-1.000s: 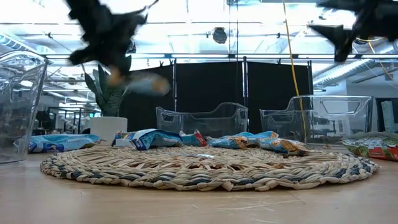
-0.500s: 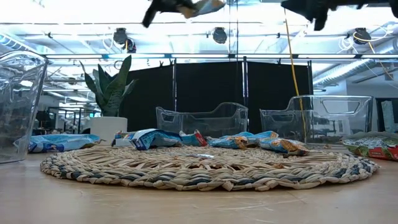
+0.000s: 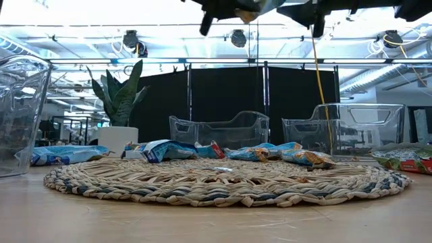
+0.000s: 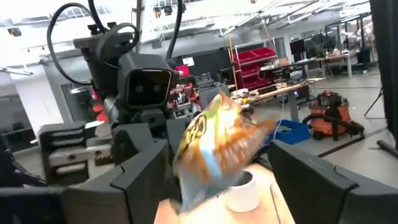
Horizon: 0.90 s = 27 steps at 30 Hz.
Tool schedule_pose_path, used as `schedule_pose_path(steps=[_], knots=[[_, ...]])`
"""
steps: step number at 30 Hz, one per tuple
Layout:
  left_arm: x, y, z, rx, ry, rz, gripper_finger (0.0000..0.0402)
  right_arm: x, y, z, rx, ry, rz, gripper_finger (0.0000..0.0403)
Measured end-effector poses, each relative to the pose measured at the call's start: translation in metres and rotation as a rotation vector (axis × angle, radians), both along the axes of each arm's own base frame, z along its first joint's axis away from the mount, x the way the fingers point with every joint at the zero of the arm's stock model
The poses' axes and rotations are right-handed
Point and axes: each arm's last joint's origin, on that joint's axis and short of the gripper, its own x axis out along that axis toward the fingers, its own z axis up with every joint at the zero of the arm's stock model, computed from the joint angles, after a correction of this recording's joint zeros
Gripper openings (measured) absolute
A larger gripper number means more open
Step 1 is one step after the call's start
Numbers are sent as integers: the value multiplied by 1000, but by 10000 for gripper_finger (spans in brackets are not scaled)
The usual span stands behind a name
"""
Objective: Pick and place Granola Bars by type
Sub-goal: Put the top left yellow granola bar into the top right transparent bin
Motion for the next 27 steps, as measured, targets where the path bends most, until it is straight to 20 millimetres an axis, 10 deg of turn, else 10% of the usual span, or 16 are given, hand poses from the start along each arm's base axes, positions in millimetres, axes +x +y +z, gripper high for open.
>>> schedule_pose_path(steps=[6, 13, 27], knots=[[21, -3, -4, -11, 18, -103, 28, 5, 2, 0, -5, -32, 50, 226], [24, 5, -9, -74, 34, -61, 133, 2, 3, 4, -32, -44, 93, 19], [-5, 40, -19, -109, 336, 33, 279, -36, -12, -3, -104, 236, -73, 1]])
